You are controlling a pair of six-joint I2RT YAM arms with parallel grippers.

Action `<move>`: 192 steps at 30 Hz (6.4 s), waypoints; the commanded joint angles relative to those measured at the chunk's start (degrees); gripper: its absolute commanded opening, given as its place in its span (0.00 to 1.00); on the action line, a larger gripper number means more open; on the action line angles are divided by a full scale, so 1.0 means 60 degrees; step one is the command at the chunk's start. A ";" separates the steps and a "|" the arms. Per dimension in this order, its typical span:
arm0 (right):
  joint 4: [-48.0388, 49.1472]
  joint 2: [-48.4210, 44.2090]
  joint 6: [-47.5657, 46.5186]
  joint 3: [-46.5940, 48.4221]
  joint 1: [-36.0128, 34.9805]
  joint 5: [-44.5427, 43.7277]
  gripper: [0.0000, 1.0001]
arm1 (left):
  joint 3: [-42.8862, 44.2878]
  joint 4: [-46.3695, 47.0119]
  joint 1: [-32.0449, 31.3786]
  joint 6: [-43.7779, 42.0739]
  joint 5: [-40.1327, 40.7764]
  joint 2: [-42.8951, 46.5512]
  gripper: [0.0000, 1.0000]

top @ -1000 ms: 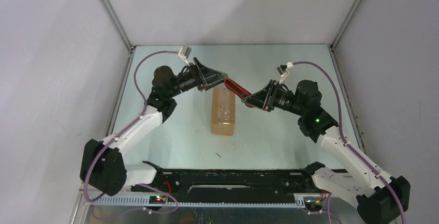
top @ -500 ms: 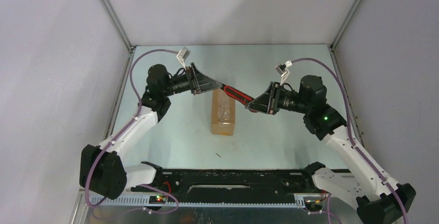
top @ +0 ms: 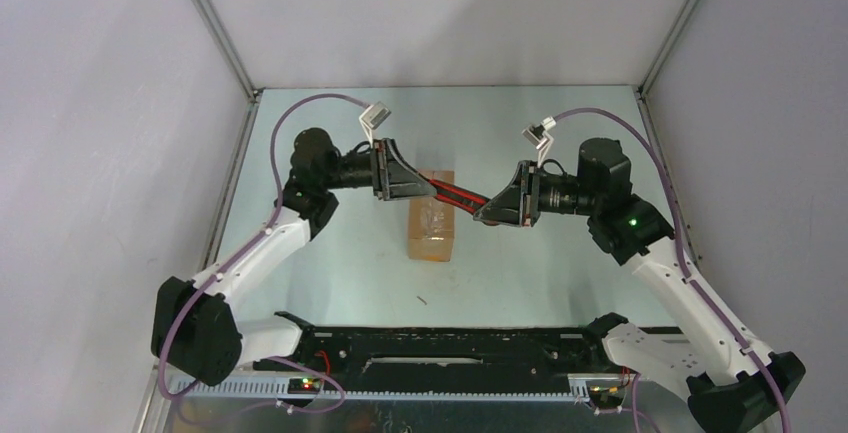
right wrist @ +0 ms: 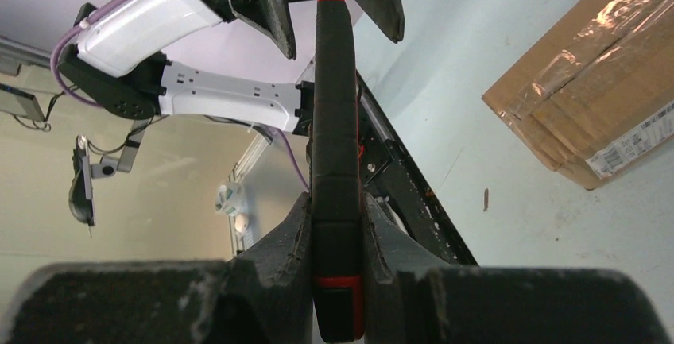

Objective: Unpack the express box
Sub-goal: Pick up the knife at the center of the board, then cut the express box at the center of the board.

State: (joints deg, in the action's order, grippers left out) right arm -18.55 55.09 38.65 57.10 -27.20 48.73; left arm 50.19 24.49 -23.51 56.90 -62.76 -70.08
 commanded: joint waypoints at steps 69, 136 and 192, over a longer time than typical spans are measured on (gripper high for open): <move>0.1816 -0.0621 0.1566 -0.0581 0.0157 -0.1538 0.00 | -0.0316 -0.1134 -0.0118 -0.0488 0.1328 0.0477 0.82; -0.3465 0.4348 -0.3355 0.3226 -0.3536 -0.9228 0.00 | -0.0783 -1.0089 -0.2070 0.0988 1.2871 0.2633 0.63; -0.4933 0.5244 -0.4127 0.6010 -0.4636 -1.0334 0.00 | -0.0836 -0.7051 -0.1092 0.0945 0.9938 -0.0231 0.85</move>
State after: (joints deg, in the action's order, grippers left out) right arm -49.98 86.21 14.87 91.35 -54.63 -13.47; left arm 46.59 -20.18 -30.35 62.94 -1.83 -71.24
